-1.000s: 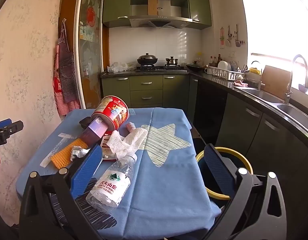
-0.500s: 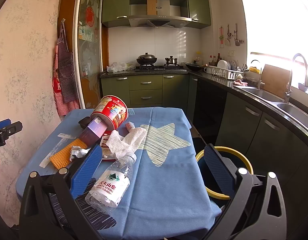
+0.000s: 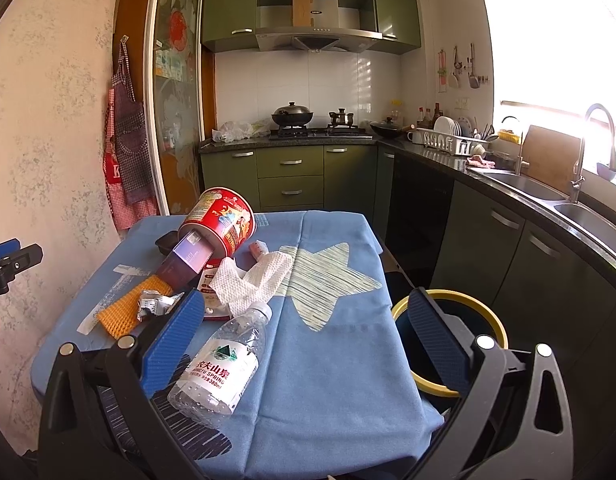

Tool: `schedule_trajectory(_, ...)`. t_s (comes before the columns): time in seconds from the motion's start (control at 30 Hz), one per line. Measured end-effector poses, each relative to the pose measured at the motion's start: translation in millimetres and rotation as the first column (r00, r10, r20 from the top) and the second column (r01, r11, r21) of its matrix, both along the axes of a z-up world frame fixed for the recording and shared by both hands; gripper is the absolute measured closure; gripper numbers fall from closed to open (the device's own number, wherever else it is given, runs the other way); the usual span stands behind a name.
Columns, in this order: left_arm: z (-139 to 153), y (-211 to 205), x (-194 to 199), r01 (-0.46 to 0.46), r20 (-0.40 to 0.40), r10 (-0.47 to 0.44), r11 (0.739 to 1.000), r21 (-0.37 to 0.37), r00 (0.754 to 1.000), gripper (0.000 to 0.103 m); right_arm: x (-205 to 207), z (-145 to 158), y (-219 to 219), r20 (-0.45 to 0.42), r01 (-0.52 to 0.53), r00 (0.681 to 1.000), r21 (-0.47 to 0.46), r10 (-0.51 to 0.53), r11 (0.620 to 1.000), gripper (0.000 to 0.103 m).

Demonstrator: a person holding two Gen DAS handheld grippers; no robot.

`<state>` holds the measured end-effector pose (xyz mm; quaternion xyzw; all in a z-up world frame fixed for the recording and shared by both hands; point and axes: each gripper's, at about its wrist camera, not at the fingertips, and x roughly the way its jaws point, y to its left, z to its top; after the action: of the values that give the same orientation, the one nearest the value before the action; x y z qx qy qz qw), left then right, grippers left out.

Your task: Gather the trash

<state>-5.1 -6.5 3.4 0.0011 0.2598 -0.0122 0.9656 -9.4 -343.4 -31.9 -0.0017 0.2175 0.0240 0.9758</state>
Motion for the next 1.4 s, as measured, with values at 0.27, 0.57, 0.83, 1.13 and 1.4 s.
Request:
schedule_trajectory(0.27,-1.0,-0.6,0.2,0.001,0.0,-0.001,1.0,0.002,1.0,0.004,1.1,-1.9,-0.2,-0.004,0.001,1.0,0.001,-0.001,1.0,0.006)
schedule_trajectory(0.57,-1.7,-2.0,1.6,0.009,-0.006,-0.009,1.0,0.004,1.0,0.004,1.3,-2.1,-0.6,-0.004,0.001,1.0,0.001,-0.001,1.0,0.006)
schedule_trajectory(0.83,-2.9,-3.0,3.4,0.013,-0.012,-0.013,1.0,0.006,1.0,0.004,1.9,-2.0,-0.6,-0.005,0.001,1.0,0.001,-0.001,1.0,0.006)
schedule_trajectory(1.13,-3.8,-3.4,4.1,0.015,-0.017,-0.015,1.0,0.01,1.0,0.004,2.5,-2.7,-0.6,-0.007,0.002,1.0,0.003,-0.002,1.0,0.006)
schedule_trajectory(1.4,-5.3,-4.6,6.2,0.017,-0.023,-0.017,1.0,0.014,1.0,0.004,3.2,-4.3,-0.9,-0.009,0.004,1.0,0.003,-0.004,1.0,0.006)
